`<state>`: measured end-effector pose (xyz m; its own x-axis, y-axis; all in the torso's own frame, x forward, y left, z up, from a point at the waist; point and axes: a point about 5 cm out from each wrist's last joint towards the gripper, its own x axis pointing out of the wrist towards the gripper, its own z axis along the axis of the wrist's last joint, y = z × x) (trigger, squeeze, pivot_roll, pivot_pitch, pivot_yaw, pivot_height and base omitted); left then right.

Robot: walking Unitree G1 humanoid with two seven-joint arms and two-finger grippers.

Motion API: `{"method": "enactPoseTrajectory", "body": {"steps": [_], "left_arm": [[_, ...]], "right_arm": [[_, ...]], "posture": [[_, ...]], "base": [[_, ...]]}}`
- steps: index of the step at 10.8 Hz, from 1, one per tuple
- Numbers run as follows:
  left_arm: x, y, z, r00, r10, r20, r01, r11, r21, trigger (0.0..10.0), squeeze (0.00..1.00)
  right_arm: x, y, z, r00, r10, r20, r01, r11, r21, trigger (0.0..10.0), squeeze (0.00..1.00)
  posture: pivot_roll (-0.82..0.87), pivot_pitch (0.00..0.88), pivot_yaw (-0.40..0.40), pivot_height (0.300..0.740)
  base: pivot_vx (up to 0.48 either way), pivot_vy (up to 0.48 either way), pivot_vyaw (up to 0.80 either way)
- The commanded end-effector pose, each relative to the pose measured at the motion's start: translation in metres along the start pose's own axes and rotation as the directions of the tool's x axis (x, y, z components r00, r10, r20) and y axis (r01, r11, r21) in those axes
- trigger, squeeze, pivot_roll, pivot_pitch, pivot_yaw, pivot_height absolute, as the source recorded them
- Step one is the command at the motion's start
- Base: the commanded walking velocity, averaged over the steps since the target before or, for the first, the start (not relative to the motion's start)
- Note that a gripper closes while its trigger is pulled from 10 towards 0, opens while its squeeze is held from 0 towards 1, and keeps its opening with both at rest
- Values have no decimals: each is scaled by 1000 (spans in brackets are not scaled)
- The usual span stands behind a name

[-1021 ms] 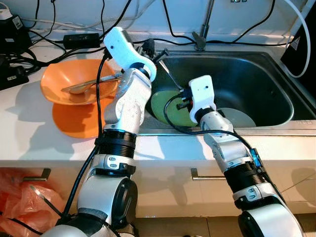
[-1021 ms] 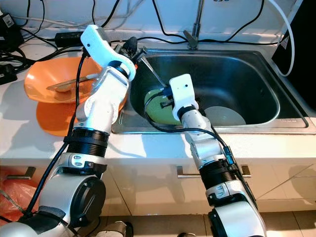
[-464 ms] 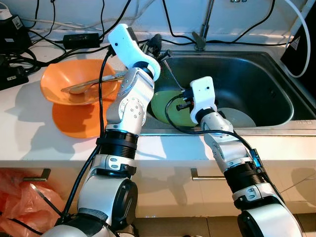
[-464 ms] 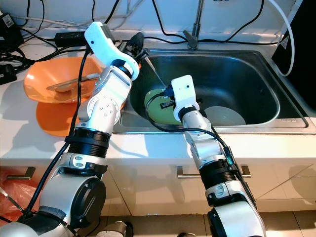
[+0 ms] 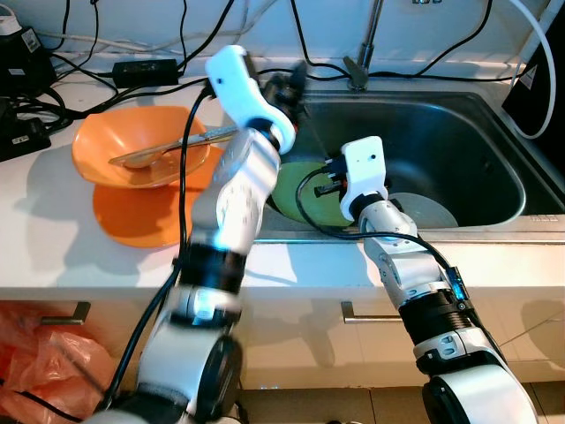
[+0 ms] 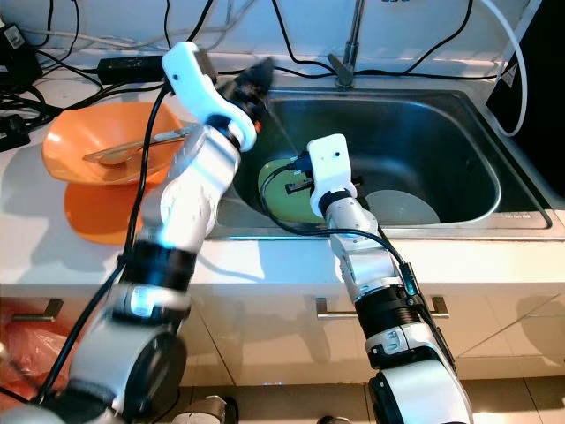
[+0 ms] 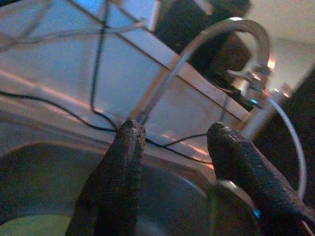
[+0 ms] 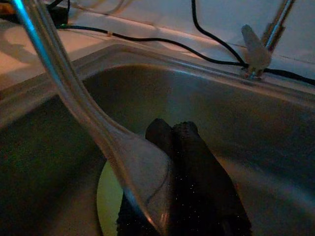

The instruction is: Kitchen organization

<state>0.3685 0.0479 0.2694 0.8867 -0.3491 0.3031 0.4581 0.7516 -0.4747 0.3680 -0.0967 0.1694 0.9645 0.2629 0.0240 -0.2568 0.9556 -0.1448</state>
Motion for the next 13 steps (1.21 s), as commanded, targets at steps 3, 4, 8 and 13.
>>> {"method": "enactPoseTrajectory", "body": {"steps": [3, 4, 8, 13], "left_arm": [[-12, 1, 5, 995, -97, 2, 95, 983, 155, 10000, 1000], [-16, 0, 5, 993, -121, -5, 120, 975, 187, 10000, 1000], [-41, 18, 2, 987, -133, -89, 158, 901, 403, 10000, 749], [-54, 32, -10, 963, -93, -253, 206, 859, 468, 10000, 0]], "right_arm": [[3, -19, 5, 995, -100, 5, 99, 994, 44, 0, 0], [3, -24, 3, 992, -123, -8, 123, 991, 44, 0, 0], [0, -70, -19, 952, -247, -180, 261, 964, 58, 0, 0], [0, -93, -35, 920, -157, -358, 217, 967, 134, 10000, 0]], "posture": [[111, 71, 13, 740], [113, 70, 13, 740], [131, 70, -3, 740], [153, 86, -7, 740]], "base": [[0, 0, 0], [0, 0, 0], [0, 0, 0], [0, 0, 0]]}}
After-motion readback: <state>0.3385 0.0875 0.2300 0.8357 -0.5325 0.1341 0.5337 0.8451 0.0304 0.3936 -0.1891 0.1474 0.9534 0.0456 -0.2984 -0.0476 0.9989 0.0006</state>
